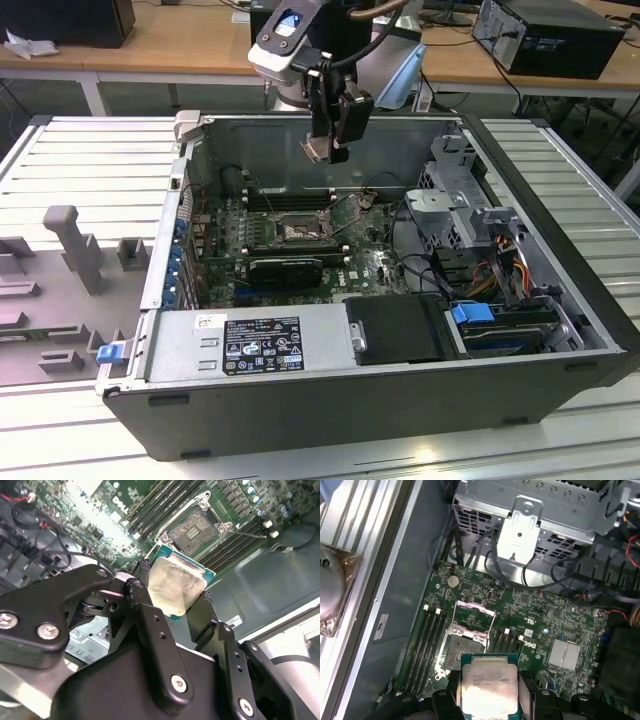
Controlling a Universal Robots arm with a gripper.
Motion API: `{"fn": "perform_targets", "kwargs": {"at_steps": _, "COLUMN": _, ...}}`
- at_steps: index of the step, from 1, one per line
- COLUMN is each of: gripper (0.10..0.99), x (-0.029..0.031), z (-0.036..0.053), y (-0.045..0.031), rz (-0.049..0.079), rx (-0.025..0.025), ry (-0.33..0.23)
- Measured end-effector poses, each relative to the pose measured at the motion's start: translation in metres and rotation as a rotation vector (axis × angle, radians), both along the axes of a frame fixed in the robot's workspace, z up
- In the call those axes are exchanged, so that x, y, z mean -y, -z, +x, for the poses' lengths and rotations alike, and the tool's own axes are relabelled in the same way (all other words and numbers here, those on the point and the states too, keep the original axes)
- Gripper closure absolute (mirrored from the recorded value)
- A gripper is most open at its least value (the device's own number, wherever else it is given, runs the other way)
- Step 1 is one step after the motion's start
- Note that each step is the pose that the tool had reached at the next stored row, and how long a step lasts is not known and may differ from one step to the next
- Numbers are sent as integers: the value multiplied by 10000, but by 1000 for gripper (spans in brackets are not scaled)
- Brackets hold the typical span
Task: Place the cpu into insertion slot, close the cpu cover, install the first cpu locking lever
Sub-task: 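Place the cpu into insertion slot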
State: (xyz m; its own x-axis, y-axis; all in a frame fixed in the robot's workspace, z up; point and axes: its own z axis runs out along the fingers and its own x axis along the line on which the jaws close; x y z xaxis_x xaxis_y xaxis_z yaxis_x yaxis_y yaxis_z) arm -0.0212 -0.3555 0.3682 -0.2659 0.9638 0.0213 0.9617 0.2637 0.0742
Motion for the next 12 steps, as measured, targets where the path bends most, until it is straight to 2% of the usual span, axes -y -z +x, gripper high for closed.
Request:
{"fn": "perform_targets", "kwargs": {"at_steps": 1, "gripper": 545, "x": 0, "z": 0, "y": 3, "rz": 0, "rx": -14, "ry": 169}}
{"fn": "perform_targets", "kwargs": {"at_steps": 3, "gripper": 545, "x": 0, "z": 0, "y": 22, "rz": -5, "rx": -75, "ry": 669}}
{"fn": "perform_targets", "kwargs": {"at_steps": 7, "gripper": 545, "x": 0, "z": 0, "y": 49, "rz": -7, "rx": -156, "ry": 1193}}
{"fn": "perform_targets", "kwargs": {"at_steps": 9, "gripper": 545, "x": 0, "z": 0, "y": 73, "rz": -6, "rx": -203, "ry": 1696}}
{"fn": "perform_targets", "kwargs": {"at_steps": 12, "gripper": 545, "x": -5, "z": 0, "y": 103, "rz": -6, "rx": -223, "ry": 1924}}
